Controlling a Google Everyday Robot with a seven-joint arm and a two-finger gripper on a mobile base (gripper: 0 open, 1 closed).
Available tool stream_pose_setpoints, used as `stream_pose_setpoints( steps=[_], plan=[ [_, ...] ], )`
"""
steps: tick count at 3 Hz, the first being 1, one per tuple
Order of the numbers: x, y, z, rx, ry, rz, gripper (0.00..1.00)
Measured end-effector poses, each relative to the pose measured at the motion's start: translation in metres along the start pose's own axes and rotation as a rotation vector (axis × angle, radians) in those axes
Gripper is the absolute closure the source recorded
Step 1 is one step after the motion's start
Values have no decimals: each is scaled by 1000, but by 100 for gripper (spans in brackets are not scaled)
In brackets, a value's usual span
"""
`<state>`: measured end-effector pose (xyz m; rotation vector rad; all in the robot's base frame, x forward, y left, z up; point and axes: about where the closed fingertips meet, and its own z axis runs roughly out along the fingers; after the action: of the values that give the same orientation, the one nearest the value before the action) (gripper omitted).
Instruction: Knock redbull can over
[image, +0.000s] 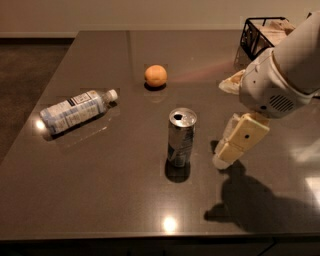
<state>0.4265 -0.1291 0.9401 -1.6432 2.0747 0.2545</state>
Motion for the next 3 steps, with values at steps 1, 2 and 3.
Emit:
stream_pose_setpoints(
  steps=[1, 2, 3],
  plan=[
    [-18, 8, 24, -23, -92, 23, 0],
    [-27, 6, 34, -33, -144, 41, 0],
    [-38, 6, 40, -46, -191, 55, 0]
  ],
)
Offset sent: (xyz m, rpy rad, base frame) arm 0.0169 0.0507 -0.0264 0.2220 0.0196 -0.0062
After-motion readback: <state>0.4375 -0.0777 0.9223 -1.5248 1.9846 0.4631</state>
